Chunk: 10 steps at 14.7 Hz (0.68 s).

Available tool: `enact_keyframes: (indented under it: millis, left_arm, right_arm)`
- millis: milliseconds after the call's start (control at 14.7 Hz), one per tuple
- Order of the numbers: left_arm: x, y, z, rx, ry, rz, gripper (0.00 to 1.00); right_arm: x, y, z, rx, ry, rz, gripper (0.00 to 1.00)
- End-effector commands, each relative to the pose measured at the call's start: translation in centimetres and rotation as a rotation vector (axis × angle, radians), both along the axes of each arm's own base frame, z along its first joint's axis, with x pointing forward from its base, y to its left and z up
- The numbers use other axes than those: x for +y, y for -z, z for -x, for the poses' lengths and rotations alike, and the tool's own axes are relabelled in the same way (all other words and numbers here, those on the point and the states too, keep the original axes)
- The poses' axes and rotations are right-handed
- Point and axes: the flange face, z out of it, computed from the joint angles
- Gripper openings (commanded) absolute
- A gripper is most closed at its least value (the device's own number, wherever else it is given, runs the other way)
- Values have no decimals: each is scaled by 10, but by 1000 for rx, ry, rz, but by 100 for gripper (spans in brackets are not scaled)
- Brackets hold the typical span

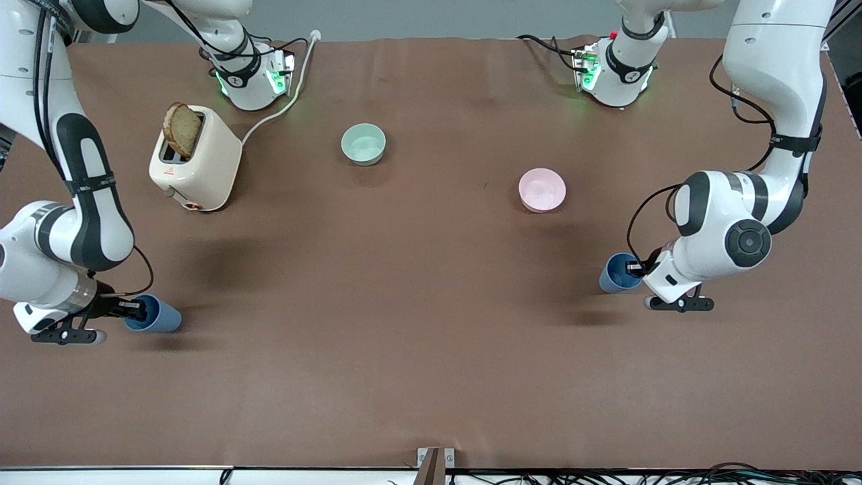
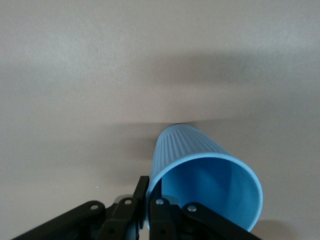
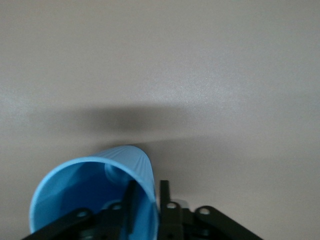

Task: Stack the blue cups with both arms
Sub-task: 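Carry the blue cup with the left gripper toward the table middle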

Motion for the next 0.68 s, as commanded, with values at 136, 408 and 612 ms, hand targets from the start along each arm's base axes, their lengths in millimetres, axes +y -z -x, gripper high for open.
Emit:
enact_keyframes:
  millis: [136,408,612]
  left_arm:
    - [-13,-92,-22,-83,23,6,0]
    - [-67,-164,-46,-48,97,42,0]
    - [-151,-155,-37,-10,196,104,1]
  right_arm:
    - [3,-10,7,7,9,-16,11]
    - [3,-11,8,15,10,-19,5]
    - [3,-14,7,19,10,-19,0]
